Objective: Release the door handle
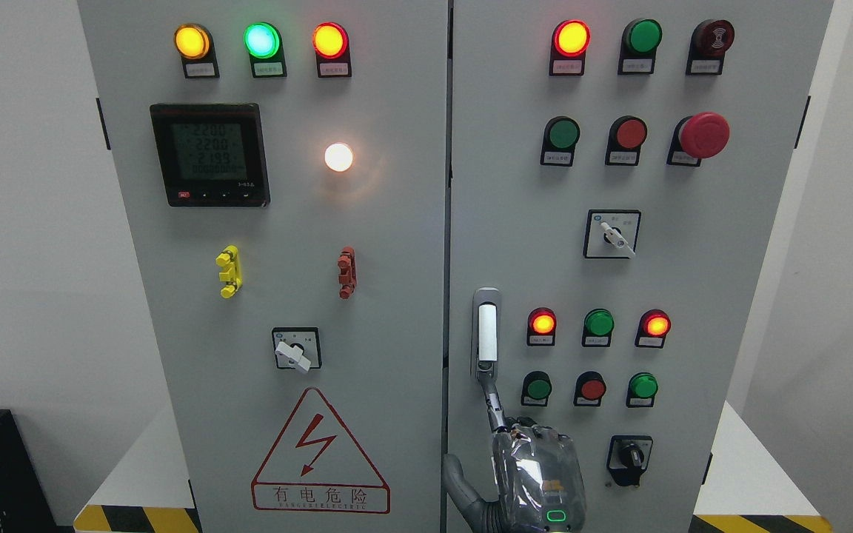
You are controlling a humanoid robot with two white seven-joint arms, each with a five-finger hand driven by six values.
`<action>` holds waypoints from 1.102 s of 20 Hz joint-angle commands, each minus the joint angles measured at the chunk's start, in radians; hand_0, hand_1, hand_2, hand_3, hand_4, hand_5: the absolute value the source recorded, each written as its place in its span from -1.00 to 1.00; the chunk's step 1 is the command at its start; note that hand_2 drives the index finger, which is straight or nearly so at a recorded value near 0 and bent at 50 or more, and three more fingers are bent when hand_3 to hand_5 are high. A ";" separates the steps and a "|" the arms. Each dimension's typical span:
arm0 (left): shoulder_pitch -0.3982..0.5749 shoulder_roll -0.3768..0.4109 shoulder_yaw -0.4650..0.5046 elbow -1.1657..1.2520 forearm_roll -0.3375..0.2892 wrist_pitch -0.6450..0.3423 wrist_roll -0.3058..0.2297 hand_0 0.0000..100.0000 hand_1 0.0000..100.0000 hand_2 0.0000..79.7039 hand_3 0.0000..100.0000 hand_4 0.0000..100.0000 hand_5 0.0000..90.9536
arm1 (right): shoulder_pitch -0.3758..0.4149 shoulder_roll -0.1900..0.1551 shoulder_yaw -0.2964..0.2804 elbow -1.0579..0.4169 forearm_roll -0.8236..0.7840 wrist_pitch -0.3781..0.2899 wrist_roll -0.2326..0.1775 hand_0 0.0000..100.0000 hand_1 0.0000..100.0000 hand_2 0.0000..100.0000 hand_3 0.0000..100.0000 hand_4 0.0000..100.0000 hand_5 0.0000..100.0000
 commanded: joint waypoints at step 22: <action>0.000 -0.001 0.000 0.000 0.000 -0.004 -0.001 -1.00 -1.00 -0.89 -0.79 -0.99 -1.00 | 0.001 -0.002 0.002 -0.044 -0.001 -0.002 -0.005 -0.28 -0.46 -1.00 0.52 0.48 0.50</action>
